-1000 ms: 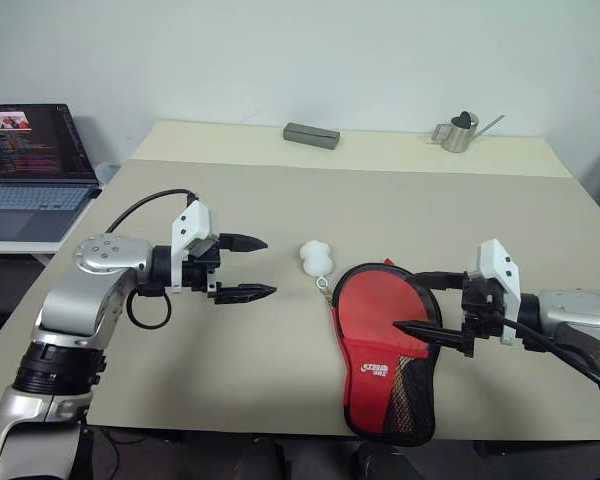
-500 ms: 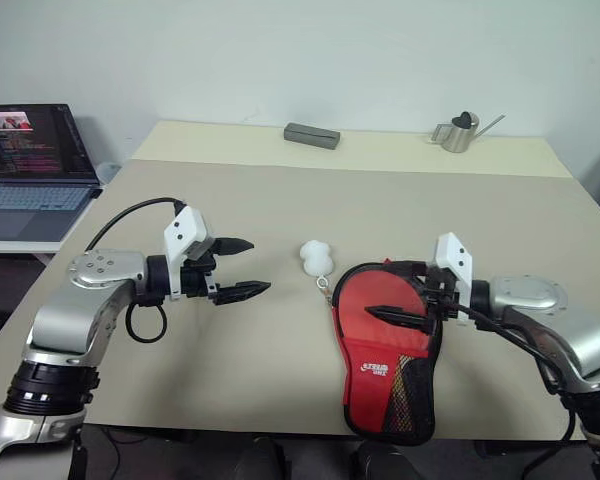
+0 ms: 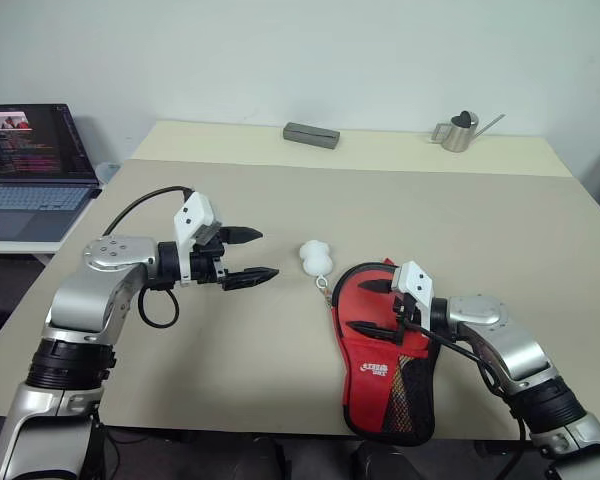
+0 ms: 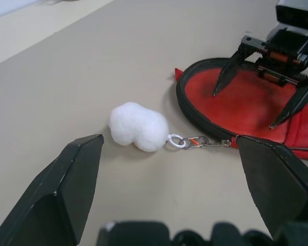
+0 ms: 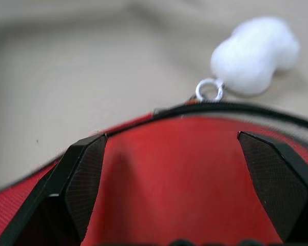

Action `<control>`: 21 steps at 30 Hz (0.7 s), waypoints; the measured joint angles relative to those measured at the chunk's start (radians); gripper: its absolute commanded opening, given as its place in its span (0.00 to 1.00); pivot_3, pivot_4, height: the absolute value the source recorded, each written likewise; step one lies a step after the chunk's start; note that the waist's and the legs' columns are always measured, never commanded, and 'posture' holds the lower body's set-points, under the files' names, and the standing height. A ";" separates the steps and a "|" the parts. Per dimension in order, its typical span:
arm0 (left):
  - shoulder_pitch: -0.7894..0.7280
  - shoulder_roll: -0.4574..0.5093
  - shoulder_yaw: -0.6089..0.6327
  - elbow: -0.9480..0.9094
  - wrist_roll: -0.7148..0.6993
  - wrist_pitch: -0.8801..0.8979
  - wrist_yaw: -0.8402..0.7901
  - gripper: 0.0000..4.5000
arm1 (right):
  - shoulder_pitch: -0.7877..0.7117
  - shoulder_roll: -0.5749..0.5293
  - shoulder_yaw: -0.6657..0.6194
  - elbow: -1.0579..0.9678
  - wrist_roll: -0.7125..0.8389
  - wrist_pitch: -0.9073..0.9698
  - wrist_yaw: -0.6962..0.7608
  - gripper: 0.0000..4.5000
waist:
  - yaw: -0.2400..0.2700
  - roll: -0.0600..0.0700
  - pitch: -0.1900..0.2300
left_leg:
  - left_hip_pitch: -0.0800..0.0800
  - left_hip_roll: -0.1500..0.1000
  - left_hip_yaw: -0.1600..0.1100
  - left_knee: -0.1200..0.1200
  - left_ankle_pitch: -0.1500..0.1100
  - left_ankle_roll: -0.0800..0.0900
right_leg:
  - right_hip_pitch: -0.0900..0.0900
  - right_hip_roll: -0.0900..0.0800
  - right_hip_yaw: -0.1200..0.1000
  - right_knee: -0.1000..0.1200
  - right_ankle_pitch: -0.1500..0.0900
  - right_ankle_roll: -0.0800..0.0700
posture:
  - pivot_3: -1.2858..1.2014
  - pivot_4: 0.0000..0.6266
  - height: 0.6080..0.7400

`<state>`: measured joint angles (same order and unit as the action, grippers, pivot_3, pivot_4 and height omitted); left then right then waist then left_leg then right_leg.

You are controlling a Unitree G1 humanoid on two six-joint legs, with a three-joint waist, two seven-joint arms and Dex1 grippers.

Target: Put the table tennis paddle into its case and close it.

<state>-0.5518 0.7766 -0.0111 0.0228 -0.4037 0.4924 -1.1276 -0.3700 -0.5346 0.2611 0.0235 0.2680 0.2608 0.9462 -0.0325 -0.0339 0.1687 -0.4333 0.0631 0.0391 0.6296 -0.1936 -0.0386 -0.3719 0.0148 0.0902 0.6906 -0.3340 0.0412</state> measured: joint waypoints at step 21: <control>-0.123 -0.157 -0.111 0.191 0.168 -0.024 0.102 1.00 | 0.011 0.053 -0.006 0.127 -0.030 -0.146 0.029 0.99 | 0.001 0.001 -0.007 | 0.002 0.000 0.000 0.000 0.000 0.000 | 0.003 0.000 0.000 0.000 0.000 0.000 | 0.52 0.24 1.00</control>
<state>-0.6744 0.6198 -0.1217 0.2138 -0.2355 0.4689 -1.0254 -0.3594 -0.4820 0.2547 0.1503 0.2384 0.1152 0.9749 -0.0319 -0.0328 0.1612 -0.4309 0.0630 0.0391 0.6297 -0.1935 -0.0387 -0.3691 0.0151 0.0904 0.6909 -0.3340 0.0412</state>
